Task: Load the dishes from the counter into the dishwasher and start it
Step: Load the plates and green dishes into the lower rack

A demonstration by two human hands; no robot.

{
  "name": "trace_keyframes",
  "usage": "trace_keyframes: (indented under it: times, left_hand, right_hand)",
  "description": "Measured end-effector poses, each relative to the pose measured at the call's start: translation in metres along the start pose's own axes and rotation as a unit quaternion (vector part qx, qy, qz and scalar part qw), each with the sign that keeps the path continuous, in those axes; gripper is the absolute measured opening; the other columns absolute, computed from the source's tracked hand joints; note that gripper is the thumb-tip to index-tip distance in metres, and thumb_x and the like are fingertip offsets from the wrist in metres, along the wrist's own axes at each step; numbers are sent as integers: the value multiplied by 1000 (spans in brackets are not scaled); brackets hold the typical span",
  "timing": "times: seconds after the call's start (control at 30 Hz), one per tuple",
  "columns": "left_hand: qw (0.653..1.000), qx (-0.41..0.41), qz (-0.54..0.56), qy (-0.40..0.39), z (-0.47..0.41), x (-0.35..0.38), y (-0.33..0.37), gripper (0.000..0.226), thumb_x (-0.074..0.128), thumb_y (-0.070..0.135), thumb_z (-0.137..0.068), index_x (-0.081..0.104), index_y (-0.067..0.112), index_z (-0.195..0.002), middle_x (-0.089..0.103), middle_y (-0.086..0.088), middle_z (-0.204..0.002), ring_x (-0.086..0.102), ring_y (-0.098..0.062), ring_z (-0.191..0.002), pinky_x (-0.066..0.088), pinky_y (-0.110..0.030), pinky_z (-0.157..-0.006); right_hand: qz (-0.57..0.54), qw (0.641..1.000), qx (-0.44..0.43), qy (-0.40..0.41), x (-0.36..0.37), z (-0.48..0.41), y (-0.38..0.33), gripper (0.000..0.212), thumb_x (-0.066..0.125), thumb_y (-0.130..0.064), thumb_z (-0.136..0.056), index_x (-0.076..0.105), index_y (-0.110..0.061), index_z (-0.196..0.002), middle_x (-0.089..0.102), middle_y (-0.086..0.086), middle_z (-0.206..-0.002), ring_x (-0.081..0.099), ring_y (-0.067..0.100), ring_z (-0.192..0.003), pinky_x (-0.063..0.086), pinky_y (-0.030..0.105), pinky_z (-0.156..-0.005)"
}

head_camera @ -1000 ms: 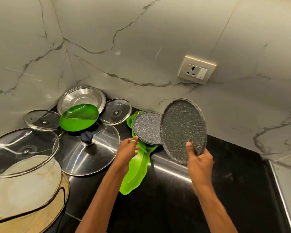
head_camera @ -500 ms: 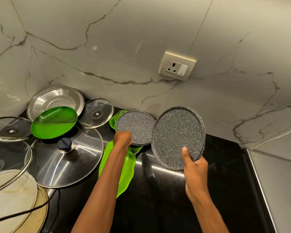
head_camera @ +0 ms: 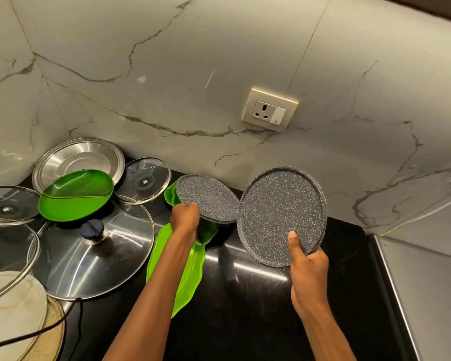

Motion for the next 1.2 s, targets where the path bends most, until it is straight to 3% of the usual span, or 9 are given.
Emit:
trace_keyframes:
  times: [0.13, 0.27, 0.4, 0.5, 0.57, 0.67, 0.8, 0.97, 1.2]
  left_hand:
    - [995, 95, -21, 24, 49, -28, -9, 24, 50, 27, -87, 64, 8, -84, 70, -18, -92, 62, -43, -92, 46, -44, -72]
    - [993, 102, 27, 54, 89, -52, -25, 27, 49, 38, -96, 59, 15, -88, 65, -2, -84, 59, -29, -81, 53, -50, -82]
    - [987, 142, 9, 68, 126, -65, -21, 25, 47, 32, -104, 53, 17, -85, 60, 5, -82, 52, -20, -76, 44, -42, -75]
    - [988, 148, 35, 32, 146, -69, -29, 23, 52, 42, -98, 58, 23, -88, 67, 2, -88, 61, -21, -81, 56, -50, -82]
    - [986, 134, 97, -5, 165, -72, -32, 11, 56, 33, -100, 65, 28, -100, 72, 3, -101, 70, -16, -92, 59, -52, -88]
    - [978, 114, 169, -48, 206, -77, -38, 26, 55, 15, -103, 61, 19, -128, 72, 4, -117, 71, -8, -102, 58, -43, -91]
    - [959, 72, 260, -86, 262, -80, -70, 37, 54, 12, -102, 56, 23, -137, 71, 2, -125, 70, -15, -109, 61, -38, -82]
    - [919, 4, 367, -143, 368, -60, -129, 32, 49, 5, -101, 62, 17, -129, 76, 3, -104, 74, -5, -82, 61, -23, -68]
    - [920, -49, 333, -202, 505, -25, -221, 32, 49, 6, -101, 62, 24, -125, 77, 3, -108, 75, -8, -88, 61, -24, -71]
  right_hand:
    - [-15, 1000, 5, 21, -9, 7, -1, 23, 61, -17, -99, 66, -15, -121, 75, -1, -112, 70, 10, -108, 49, 40, -106]
    - [-31, 999, 14, 40, -19, 16, -2, 23, 60, -13, -99, 66, -13, -122, 75, 0, -113, 70, 12, -109, 50, 41, -104]
    - [-38, 997, 26, 61, -33, 28, 1, 19, 62, -13, -99, 69, -17, -116, 75, 2, -112, 70, 16, -109, 49, 47, -106]
    - [-55, 996, 33, 66, -53, 41, 3, 16, 63, -15, -99, 73, -20, -110, 75, 2, -110, 69, 27, -111, 49, 55, -105]
    - [-80, 994, 41, 62, -67, 50, 1, 20, 63, -17, -99, 70, -22, -117, 75, 1, -114, 68, 28, -113, 49, 56, -104]
    - [-154, 984, 71, 60, -99, 67, -8, 26, 60, -16, -99, 64, -19, -125, 76, -2, -112, 72, 20, -107, 58, 44, -87]
    - [-240, 961, 127, 61, -162, 95, -1, 31, 65, -20, -95, 65, -17, -126, 75, 4, -115, 72, 25, -106, 62, 36, -74]
    - [-287, 943, 154, 62, -273, 146, 27, 29, 64, -23, -95, 65, -18, -124, 76, 6, -114, 74, 24, -100, 63, 33, -69]
    - [-262, 936, 194, 131, -427, 233, 75, 27, 68, -19, -94, 65, -13, -120, 76, 9, -113, 73, 28, -103, 61, 43, -85]
Point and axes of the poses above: each hand's wrist, its own z-axis away from the middle knuckle, its own x-axis out of the palm, y = z × x, the point moved 2 cm from there along -z, towards the middle knuckle
